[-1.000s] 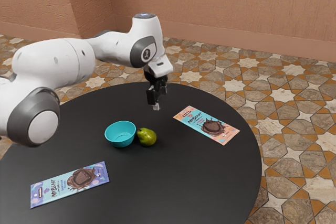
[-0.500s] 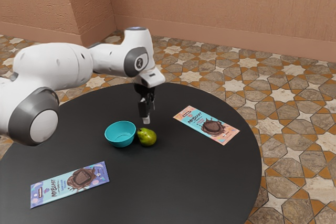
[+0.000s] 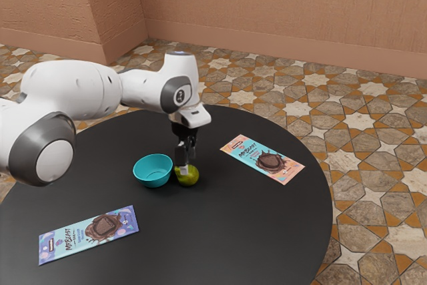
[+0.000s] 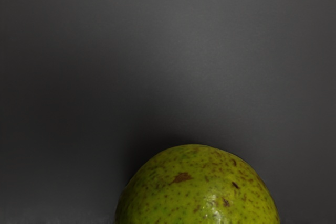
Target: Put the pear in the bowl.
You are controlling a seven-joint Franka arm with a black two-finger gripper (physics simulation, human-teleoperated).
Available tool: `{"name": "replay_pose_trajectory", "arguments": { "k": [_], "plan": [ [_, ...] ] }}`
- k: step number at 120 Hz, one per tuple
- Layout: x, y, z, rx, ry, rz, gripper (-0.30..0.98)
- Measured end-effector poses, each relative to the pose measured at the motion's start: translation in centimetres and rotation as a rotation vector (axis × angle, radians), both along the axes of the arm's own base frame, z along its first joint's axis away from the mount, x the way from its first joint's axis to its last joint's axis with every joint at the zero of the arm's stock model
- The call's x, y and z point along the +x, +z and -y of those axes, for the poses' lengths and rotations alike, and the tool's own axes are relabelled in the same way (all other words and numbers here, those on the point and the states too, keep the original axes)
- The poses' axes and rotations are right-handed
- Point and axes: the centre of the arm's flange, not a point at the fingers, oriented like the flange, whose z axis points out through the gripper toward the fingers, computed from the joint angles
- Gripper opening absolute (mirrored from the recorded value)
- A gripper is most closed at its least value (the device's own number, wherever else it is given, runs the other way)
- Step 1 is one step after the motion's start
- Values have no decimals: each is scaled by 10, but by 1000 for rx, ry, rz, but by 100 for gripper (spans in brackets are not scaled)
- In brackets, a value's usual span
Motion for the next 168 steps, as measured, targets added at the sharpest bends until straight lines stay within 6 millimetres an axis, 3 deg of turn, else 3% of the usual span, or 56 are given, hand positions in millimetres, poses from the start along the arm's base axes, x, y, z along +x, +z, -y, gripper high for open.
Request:
{"name": "replay_pose_trajectory", "arguments": {
  "k": [47, 92, 121, 148, 168],
  "plan": [
    [2, -18, 13, -44, -113, 72, 69],
    [-7, -35, 6, -74, -137, 65, 68],
    [-5, -30, 3, -78, -153, 81, 43],
    [-1, -20, 2, -74, -169, 103, 36],
    [10, 6, 2, -60, -190, 150, 32]
  ]
}}
